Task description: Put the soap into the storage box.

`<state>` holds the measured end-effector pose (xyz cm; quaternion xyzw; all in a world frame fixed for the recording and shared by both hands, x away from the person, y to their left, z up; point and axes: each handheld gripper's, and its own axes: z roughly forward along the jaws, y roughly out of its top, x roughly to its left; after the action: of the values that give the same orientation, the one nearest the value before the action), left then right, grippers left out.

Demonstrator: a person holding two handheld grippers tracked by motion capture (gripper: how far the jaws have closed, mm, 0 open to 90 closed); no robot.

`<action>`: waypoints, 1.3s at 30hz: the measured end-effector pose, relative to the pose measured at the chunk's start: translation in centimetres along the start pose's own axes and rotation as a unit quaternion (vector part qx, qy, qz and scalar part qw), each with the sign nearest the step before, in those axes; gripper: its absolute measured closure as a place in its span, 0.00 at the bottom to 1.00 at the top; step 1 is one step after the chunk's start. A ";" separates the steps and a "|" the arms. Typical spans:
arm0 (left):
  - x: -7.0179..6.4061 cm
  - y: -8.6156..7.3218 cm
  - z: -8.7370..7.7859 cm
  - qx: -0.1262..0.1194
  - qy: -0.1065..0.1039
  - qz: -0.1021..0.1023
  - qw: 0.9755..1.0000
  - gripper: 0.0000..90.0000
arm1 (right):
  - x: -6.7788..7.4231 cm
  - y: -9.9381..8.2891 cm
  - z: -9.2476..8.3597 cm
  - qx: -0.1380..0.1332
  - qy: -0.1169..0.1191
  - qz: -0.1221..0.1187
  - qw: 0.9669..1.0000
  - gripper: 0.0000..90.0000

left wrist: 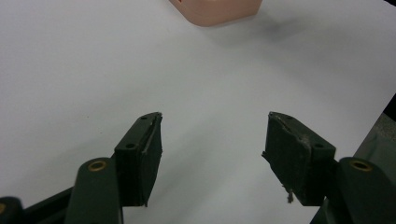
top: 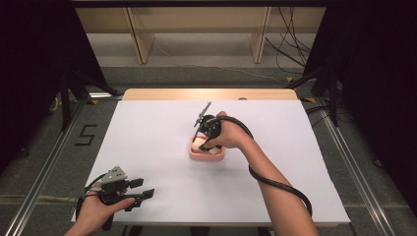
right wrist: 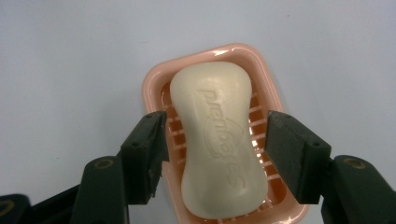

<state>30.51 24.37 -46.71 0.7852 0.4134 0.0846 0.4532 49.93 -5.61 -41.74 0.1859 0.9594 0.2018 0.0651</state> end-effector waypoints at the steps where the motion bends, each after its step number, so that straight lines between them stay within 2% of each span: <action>1: 0.0 0.0 0.0 -0.001 0.000 -0.001 1.000 0.40 | 0.0 -0.1 -0.2 -0.005 0.002 0.005 1.000 0.44; 2: 0.0 0.0 0.0 -0.001 0.001 -0.001 1.000 0.40 | 0.1 -0.2 -0.4 -0.006 0.003 0.018 1.000 0.45; 3: 0.0 0.0 0.0 0.000 0.001 0.000 1.000 0.40 | 0.1 -0.3 -0.6 -0.012 0.001 0.017 1.000 0.45; 4: 0.0 0.0 0.0 0.000 0.001 0.000 1.000 0.40 | 0.3 -0.4 -0.7 -0.015 0.002 0.028 0.999 0.45; 7: 0.0 0.0 0.0 0.000 0.004 -0.001 1.000 0.40 | 0.3 -0.8 -1.1 -0.022 -0.008 0.025 0.999 0.46; 15: -0.1 0.0 0.0 0.002 0.010 -0.004 1.000 0.40 | 0.9 -2.1 -1.9 -0.037 -0.012 0.052 0.998 0.48; 18: 0.0 -0.1 0.1 -0.002 0.003 -0.006 1.000 0.40 | 1.0 -2.6 -2.2 -0.051 -0.019 0.048 0.997 0.49; 21: 0.0 -0.1 0.1 -0.004 0.005 -0.008 1.000 0.40 | 1.3 -3.1 -2.5 -0.059 -0.022 0.061 0.996 0.50; 22: -0.1 -0.1 0.0 0.001 0.011 -0.006 1.000 0.40 | 1.6 -3.3 -2.7 -0.060 -0.022 0.075 0.995 0.50; 26: 0.0 -0.1 0.1 -0.003 0.004 -0.007 1.000 0.40 | 2.1 -4.5 -3.0 -0.072 -0.033 0.085 0.993 0.54; 27: 0.0 -0.1 0.1 -0.002 0.004 -0.007 1.000 0.40 | 2.3 -4.8 -3.1 -0.073 -0.029 0.098 0.992 0.55; 30: 0.1 -0.1 0.1 0.000 0.003 -0.006 1.000 0.40 | 2.8 -5.8 -3.4 -0.080 -0.032 0.103 0.991 0.57; 33: 0.1 -0.2 0.2 -0.003 0.005 -0.006 1.000 0.40 | 3.7 -7.1 -3.6 -0.083 -0.033 0.127 0.988 0.59; 35: 0.1 -0.2 0.1 0.000 0.006 -0.004 1.000 0.40 | 3.9 -7.9 -3.6 -0.090 -0.034 0.115 0.989 0.60; 36: 0.1 -0.2 0.1 0.002 0.005 -0.004 1.000 0.40 | 4.3 -8.4 -3.7 -0.090 -0.041 0.130 0.987 0.60; 37: 0.1 -0.2 0.1 0.005 0.005 -0.006 1.000 0.40 | 4.6 -8.8 -3.6 -0.092 -0.038 0.136 0.986 0.60; 39: 0.1 -0.2 0.1 0.004 0.005 -0.006 1.000 0.40 | 4.9 -9.8 -3.6 -0.098 -0.044 0.134 0.985 0.61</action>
<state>30.56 24.43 -46.96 0.7842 0.4209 0.0842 0.4481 41.46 -13.38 -42.69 0.3141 0.8977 0.2935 0.0973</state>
